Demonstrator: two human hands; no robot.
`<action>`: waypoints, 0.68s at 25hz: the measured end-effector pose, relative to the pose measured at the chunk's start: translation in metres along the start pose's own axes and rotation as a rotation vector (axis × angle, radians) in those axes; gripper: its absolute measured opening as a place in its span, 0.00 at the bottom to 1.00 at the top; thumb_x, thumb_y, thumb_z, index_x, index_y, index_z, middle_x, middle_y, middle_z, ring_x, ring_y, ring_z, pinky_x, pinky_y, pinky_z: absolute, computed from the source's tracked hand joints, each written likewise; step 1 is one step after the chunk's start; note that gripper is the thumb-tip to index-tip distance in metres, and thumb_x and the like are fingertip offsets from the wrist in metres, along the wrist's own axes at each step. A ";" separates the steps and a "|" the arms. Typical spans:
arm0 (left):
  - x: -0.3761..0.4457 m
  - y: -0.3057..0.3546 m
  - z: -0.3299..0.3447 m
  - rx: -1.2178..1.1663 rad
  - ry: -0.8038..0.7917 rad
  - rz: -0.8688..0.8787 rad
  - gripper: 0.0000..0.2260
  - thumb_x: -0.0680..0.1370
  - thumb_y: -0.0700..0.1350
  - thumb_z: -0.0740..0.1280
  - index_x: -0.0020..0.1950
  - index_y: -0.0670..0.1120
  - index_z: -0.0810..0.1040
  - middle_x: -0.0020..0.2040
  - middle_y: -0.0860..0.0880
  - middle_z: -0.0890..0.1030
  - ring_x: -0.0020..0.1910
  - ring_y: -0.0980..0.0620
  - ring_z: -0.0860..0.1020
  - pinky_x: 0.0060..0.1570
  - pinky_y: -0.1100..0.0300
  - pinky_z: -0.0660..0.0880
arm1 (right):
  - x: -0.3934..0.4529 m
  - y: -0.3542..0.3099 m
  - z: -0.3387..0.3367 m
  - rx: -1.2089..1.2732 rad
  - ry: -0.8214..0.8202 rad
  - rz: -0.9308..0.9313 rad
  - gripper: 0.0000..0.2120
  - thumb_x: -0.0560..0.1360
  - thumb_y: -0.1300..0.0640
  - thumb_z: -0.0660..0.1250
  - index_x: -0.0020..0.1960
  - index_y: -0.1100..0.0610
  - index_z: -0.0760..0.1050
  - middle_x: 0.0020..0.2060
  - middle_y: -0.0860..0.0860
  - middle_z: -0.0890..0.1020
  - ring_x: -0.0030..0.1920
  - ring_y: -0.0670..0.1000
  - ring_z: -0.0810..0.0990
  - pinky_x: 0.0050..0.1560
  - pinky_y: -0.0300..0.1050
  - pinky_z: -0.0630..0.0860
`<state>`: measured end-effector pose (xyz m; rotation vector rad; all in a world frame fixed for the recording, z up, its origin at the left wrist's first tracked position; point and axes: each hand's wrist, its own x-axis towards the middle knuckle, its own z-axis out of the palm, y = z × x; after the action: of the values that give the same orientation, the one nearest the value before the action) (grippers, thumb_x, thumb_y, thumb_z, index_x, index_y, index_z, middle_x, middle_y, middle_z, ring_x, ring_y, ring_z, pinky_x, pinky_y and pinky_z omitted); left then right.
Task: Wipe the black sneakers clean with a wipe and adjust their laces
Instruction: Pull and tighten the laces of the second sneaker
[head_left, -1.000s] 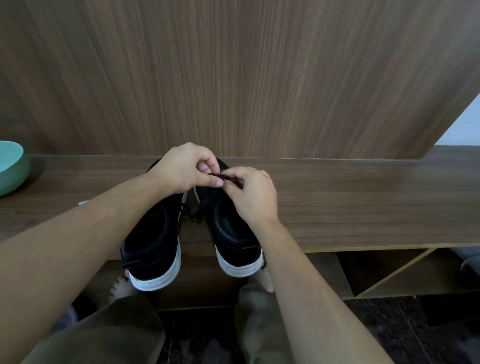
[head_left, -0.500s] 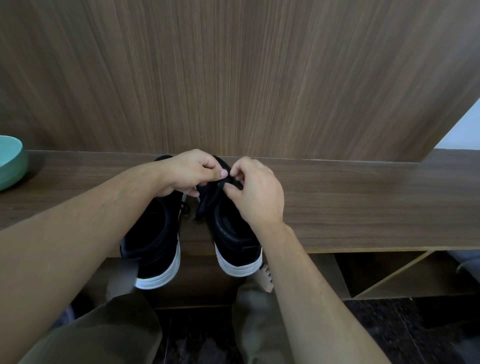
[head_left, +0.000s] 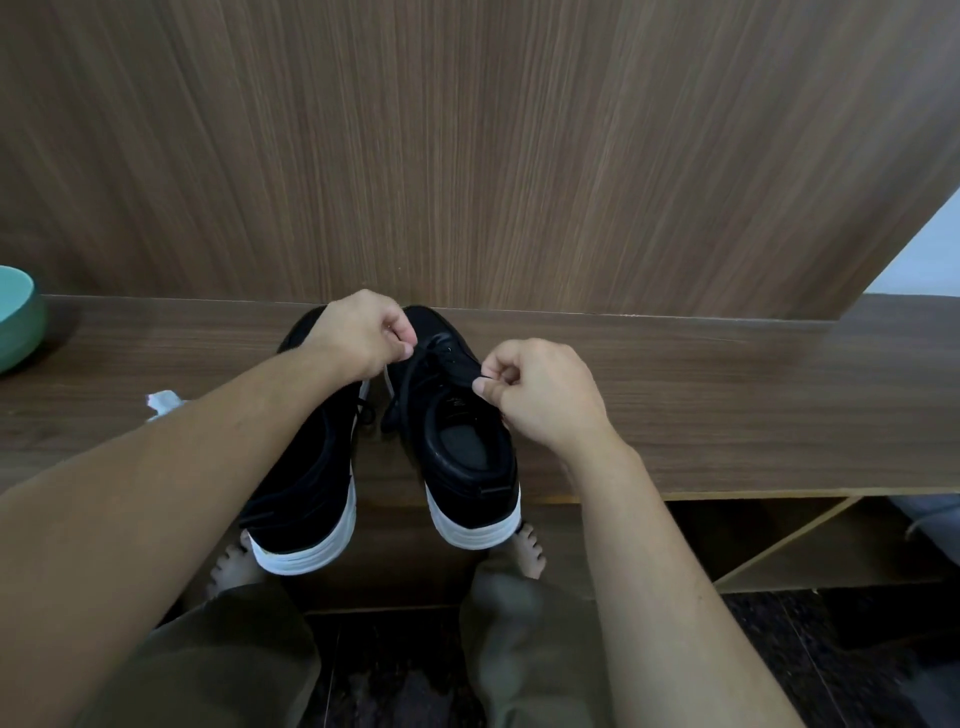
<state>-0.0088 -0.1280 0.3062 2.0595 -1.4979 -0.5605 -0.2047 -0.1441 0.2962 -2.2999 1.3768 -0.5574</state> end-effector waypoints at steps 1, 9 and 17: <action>0.001 -0.001 0.003 0.064 0.029 0.028 0.03 0.75 0.39 0.69 0.45 0.46 0.81 0.39 0.51 0.79 0.41 0.54 0.77 0.37 0.65 0.72 | 0.000 0.003 -0.002 0.003 -0.013 -0.003 0.08 0.72 0.51 0.69 0.36 0.50 0.75 0.31 0.44 0.77 0.38 0.48 0.77 0.40 0.43 0.72; 0.009 -0.012 0.016 0.132 0.145 -0.049 0.03 0.75 0.39 0.68 0.43 0.46 0.80 0.44 0.46 0.80 0.43 0.49 0.79 0.39 0.58 0.74 | -0.015 0.012 -0.019 0.065 -0.142 -0.032 0.09 0.73 0.54 0.70 0.35 0.54 0.76 0.29 0.45 0.76 0.31 0.44 0.71 0.37 0.43 0.70; 0.007 -0.007 0.017 0.240 0.058 -0.033 0.09 0.77 0.39 0.60 0.44 0.52 0.76 0.53 0.47 0.80 0.51 0.45 0.78 0.52 0.51 0.75 | -0.025 -0.004 -0.016 -0.082 -0.097 -0.003 0.07 0.72 0.46 0.69 0.41 0.47 0.75 0.37 0.42 0.78 0.43 0.45 0.77 0.42 0.44 0.73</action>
<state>-0.0122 -0.1356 0.2889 2.2642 -1.5636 -0.3442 -0.2208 -0.1222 0.3082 -2.3606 1.3743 -0.3908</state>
